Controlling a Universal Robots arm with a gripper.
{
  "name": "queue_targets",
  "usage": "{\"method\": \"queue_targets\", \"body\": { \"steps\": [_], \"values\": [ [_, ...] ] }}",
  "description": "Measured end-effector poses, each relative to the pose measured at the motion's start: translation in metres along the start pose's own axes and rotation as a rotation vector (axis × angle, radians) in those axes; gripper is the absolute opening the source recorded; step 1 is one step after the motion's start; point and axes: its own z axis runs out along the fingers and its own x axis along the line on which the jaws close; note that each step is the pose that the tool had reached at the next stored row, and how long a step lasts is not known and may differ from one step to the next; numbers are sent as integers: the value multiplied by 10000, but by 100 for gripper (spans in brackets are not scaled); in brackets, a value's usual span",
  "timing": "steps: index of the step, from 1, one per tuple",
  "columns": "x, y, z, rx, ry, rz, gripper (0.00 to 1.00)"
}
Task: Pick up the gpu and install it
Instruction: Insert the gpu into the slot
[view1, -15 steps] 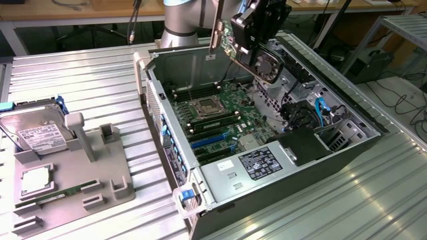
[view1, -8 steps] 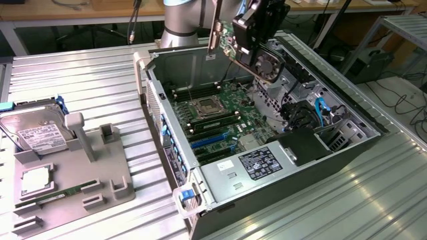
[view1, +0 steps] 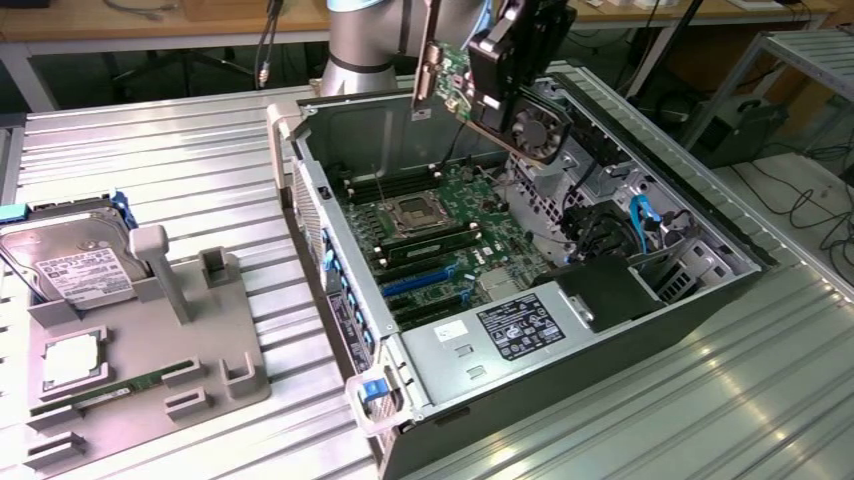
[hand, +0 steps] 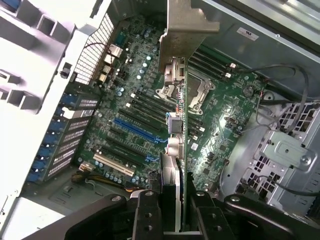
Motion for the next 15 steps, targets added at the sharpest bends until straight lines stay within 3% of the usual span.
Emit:
{"method": "queue_targets", "body": {
  "steps": [15],
  "values": [
    [0,0,0,-21,-5,-1105,27]
  ]
}}
